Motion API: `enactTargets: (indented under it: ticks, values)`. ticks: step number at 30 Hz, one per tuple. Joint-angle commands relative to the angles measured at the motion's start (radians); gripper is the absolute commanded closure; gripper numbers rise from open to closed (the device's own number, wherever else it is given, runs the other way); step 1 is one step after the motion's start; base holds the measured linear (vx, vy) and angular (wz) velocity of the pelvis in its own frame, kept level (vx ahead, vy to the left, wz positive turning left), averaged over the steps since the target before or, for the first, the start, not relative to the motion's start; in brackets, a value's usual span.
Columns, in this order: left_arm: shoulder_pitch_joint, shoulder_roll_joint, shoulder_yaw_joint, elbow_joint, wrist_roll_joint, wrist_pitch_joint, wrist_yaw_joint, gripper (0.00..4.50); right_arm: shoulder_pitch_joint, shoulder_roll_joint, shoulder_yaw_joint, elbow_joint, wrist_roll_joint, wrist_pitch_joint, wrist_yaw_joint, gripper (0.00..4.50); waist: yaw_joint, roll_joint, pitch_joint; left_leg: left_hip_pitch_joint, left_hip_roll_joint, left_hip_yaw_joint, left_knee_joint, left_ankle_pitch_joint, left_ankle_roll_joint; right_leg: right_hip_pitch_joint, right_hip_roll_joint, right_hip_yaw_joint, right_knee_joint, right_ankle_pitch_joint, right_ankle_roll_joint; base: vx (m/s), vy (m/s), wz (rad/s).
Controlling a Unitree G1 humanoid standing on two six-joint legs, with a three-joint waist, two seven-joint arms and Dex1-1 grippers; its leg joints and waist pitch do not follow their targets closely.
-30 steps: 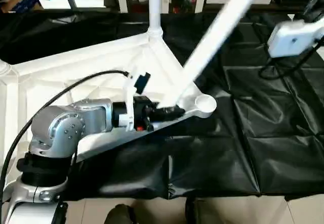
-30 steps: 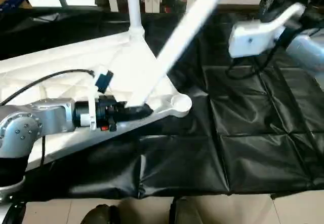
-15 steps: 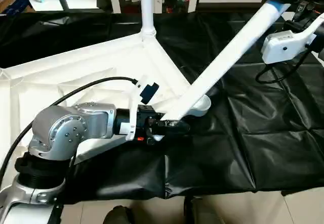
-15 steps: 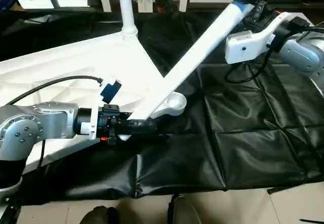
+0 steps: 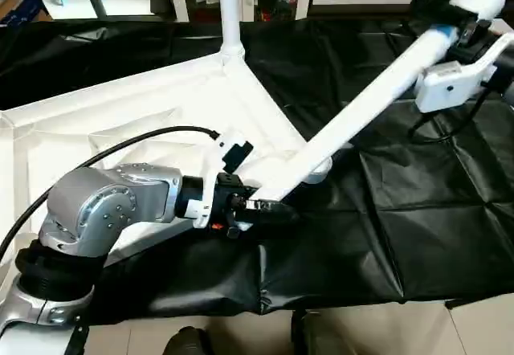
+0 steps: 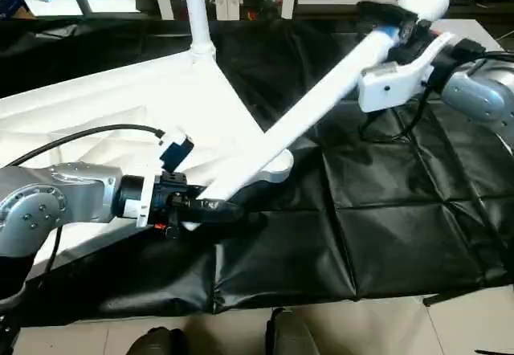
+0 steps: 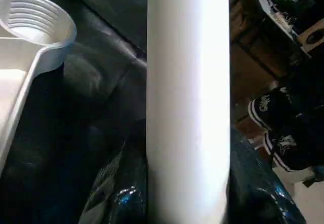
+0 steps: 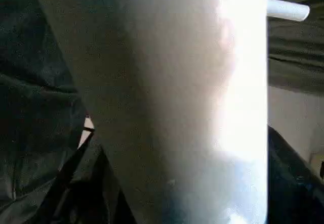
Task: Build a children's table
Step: Insert table leg to table base
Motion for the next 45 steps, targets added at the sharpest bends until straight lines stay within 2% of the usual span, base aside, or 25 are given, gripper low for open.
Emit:
enactTargets:
  ticks: [1, 9, 18, 21, 23, 33, 34, 37, 38, 39, 40, 41, 42, 43, 45]
  values:
    - [-0.030, -0.001, -0.001, -0.030, 0.000, -0.050, -0.028, 3.12, 0.001, 0.001, 0.011, 0.012, 0.002, -0.016, 0.021, 1.69, -0.001, -0.020, -0.091, 0.002, -0.024, 0.019, -0.056, -0.176, 0.112, 0.079, 0.014, 0.002, -0.050, -0.220, -0.238, 0.000, 0.000, 0.00]
    - [-0.042, 0.009, -0.016, -0.006, 0.049, -0.107, -0.039, 3.12, 0.011, 0.004, 0.013, 0.024, 0.020, -0.038, 0.045, 2.25, 0.000, -0.020, -0.092, 0.002, -0.024, 0.019, -0.056, -0.176, 0.115, 0.078, 0.014, 0.002, -0.050, -0.218, -0.243, 0.000, 0.000, 0.00]
    - [-0.051, 0.015, -0.011, 0.015, 0.078, -0.145, -0.050, 3.12, 0.027, 0.011, 0.002, 0.025, 0.063, -0.042, 0.098, 2.30, 0.000, -0.021, -0.095, 0.001, -0.023, 0.019, -0.055, -0.168, 0.126, 0.081, 0.013, 0.003, -0.047, -0.199, -0.257, 0.000, 0.000, 0.00]
    - [-0.051, 0.012, -0.007, 0.023, 0.095, -0.189, -0.062, 3.12, 0.034, 0.012, 0.000, 0.021, 0.072, -0.042, 0.112, 2.30, 0.001, -0.021, -0.095, 0.002, -0.022, 0.018, -0.055, -0.169, 0.128, 0.080, 0.012, 0.003, -0.048, -0.202, -0.258, 0.000, 0.000, 0.00]
    - [-0.056, 0.002, 0.014, 0.037, 0.090, -0.193, -0.060, 2.56, 0.040, 0.012, -0.003, 0.019, 0.078, -0.040, 0.123, 2.30, 0.001, -0.021, -0.097, 0.001, -0.023, 0.019, -0.054, -0.166, 0.130, 0.082, 0.013, 0.004, -0.047, -0.194, -0.262, 0.000, 0.000, 0.00]
    - [-0.079, -0.004, 0.057, 0.083, 0.106, -0.227, -0.053, 1.88, 0.064, 0.010, -0.014, 0.002, 0.121, -0.035, 0.169, 2.49, 0.003, -0.020, -0.101, 0.000, -0.022, 0.018, -0.053, -0.162, 0.138, 0.084, 0.010, 0.004, -0.046, -0.185, -0.274, 0.000, 0.000, 0.00]
    - [-0.086, -0.014, 0.066, 0.100, 0.123, -0.257, -0.038, 1.65, 0.068, 0.011, -0.020, 0.005, 0.134, -0.030, 0.184, 2.51, 0.003, -0.023, -0.102, 0.000, -0.022, 0.019, -0.053, -0.165, 0.140, 0.084, 0.011, 0.003, -0.047, -0.188, -0.274, 0.000, 0.000, 0.00]
    - [-0.117, -0.064, 0.143, 0.156, 0.118, -0.347, -0.009, 1.57, 0.082, 0.012, -0.035, 0.024, 0.161, -0.009, 0.227, 2.51, 0.001, -0.025, -0.103, -0.002, -0.025, 0.020, -0.050, -0.173, 0.145, 0.084, 0.014, 0.003, -0.050, -0.192, -0.280, 0.000, 0.000, 0.00]
    - [-0.160, -0.110, 0.226, 0.212, 0.119, -0.450, 0.034, 1.57, 0.097, 0.014, -0.046, 0.046, 0.189, 0.022, 0.269, 2.52, 0.003, -0.022, -0.104, 0.000, -0.024, 0.019, -0.051, -0.175, 0.144, 0.085, 0.013, 0.003, -0.049, -0.191, -0.283, 0.000, 0.000, 0.00]
    - [-0.170, -0.118, 0.241, 0.224, 0.121, -0.470, 0.045, 1.57, 0.100, 0.015, -0.048, 0.049, 0.194, 0.028, 0.276, 2.52, 0.004, -0.021, -0.105, 0.003, -0.025, 0.022, -0.048, -0.189, 0.155, 0.079, 0.017, 0.002, -0.055, -0.182, -0.292, 0.000, 0.000, 0.00]
    - [-0.187, -0.131, 0.269, 0.246, 0.124, -0.506, 0.065, 1.57, 0.105, 0.014, -0.050, 0.056, 0.201, 0.038, 0.287, 2.52, 0.004, -0.018, -0.107, 0.005, -0.024, 0.021, -0.049, -0.191, 0.159, 0.079, 0.015, 0.002, -0.052, -0.175, -0.297, 0.000, 0.000, 0.00]
    - [-0.215, -0.146, 0.310, 0.280, 0.116, -0.537, 0.093, 1.57, 0.114, 0.013, -0.052, 0.064, 0.211, 0.052, 0.305, 2.55, 0.004, -0.027, -0.108, -0.004, -0.022, 0.017, -0.050, -0.176, 0.160, 0.088, 0.012, 0.000, -0.048, -0.165, -0.295, 0.000, 0.000, 0.00]
    - [-0.220, -0.147, 0.318, 0.286, 0.113, -0.539, 0.098, 1.57, 0.116, 0.013, -0.052, 0.066, 0.213, 0.054, 0.308, 2.55, 0.004, -0.027, -0.108, -0.004, -0.022, 0.017, -0.050, -0.176, 0.160, 0.088, 0.012, 0.000, -0.048, -0.165, -0.295, 0.000, 0.000, 0.00]
    - [-0.258, -0.156, 0.371, 0.333, 0.091, -0.564, 0.134, 1.57, 0.130, 0.014, -0.061, 0.081, 0.229, 0.083, 0.329, 2.56, 0.005, -0.028, -0.107, -0.004, -0.027, 0.020, -0.047, -0.167, 0.167, 0.087, 0.012, 0.003, -0.048, -0.162, -0.297, 0.000, 0.000, 0.00]
    - [-0.284, -0.157, 0.411, 0.366, 0.071, -0.587, 0.149, 1.57, 0.149, 0.027, -0.093, 0.107, 0.278, 0.137, 0.371, 2.57, 0.007, -0.025, -0.108, -0.004, -0.025, 0.018, -0.048, -0.159, 0.172, 0.088, 0.011, 0.002, -0.047, -0.160, -0.303, 0.000, 0.000, 0.00]
